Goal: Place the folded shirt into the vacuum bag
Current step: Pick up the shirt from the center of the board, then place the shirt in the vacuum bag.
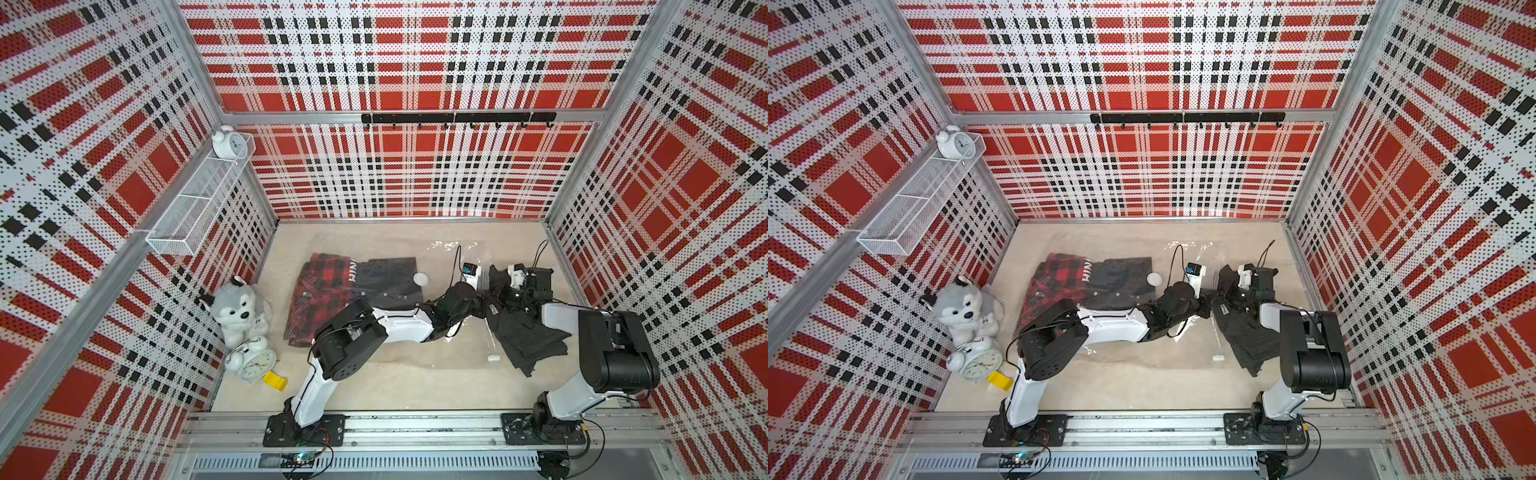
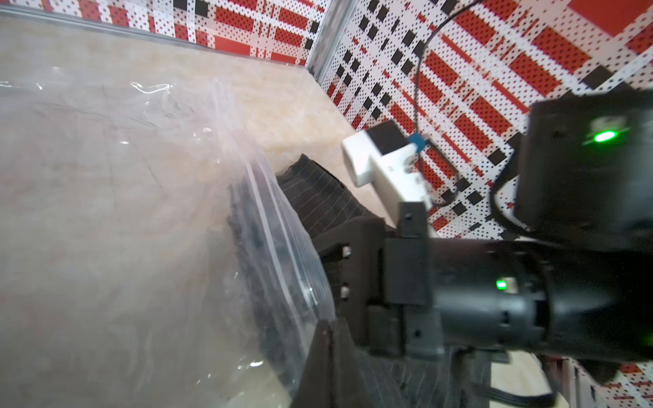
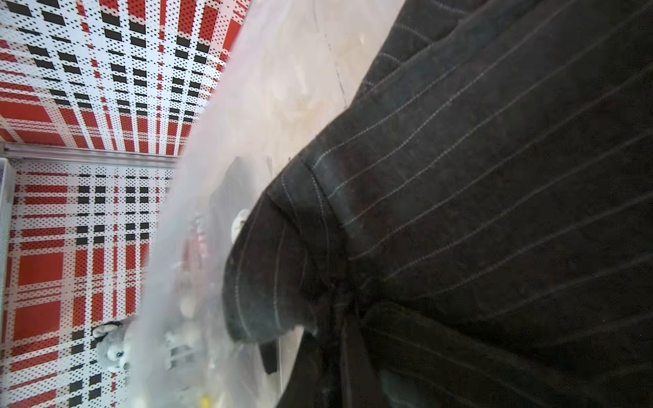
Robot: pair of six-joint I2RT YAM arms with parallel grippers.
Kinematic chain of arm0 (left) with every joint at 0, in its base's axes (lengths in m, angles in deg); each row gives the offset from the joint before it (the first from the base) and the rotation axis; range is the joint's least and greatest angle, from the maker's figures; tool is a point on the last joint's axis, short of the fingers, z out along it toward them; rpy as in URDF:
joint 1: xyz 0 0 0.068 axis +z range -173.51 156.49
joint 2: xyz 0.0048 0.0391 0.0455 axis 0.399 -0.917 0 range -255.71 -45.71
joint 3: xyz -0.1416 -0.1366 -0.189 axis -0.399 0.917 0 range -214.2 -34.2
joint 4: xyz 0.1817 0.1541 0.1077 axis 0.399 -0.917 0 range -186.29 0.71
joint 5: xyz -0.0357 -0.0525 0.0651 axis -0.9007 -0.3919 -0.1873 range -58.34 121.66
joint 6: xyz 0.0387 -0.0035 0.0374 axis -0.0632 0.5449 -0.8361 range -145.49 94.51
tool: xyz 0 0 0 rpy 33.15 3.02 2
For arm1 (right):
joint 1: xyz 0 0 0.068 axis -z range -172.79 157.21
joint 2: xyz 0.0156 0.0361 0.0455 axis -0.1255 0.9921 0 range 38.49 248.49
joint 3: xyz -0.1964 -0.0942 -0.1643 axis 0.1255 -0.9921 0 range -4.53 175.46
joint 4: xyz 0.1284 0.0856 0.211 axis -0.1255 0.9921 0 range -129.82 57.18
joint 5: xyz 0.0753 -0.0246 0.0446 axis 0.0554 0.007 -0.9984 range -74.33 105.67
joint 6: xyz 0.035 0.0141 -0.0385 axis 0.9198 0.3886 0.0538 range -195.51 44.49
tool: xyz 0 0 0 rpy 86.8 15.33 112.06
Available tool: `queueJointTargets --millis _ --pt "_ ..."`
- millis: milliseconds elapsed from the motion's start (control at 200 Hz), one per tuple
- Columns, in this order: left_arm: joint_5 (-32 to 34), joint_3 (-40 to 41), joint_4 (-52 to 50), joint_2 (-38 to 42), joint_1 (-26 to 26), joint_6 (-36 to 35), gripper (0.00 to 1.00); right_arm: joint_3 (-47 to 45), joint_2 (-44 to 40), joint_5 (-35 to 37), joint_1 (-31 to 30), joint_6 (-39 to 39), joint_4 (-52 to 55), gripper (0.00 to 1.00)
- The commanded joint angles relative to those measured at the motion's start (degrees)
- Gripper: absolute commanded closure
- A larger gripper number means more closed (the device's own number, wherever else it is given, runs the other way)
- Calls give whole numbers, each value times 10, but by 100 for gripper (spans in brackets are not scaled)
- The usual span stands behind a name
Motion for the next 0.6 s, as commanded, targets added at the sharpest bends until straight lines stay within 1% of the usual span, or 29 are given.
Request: queueJointTargets --millis 0,150,245,341,596 --pt "8 11 34 33 -13 -8 100 1 31 -6 -2 38 -67 100" --pt "4 16 36 36 -17 -12 100 14 62 19 -2 39 -57 100" --pt "2 17 36 32 -21 -14 100 26 72 19 1 54 -59 100" --pt "-4 18 36 22 -23 -10 100 32 67 11 2 80 -75 100" --pt "-11 21 36 -3 -36 -1 100 60 59 5 5 118 -80 100"
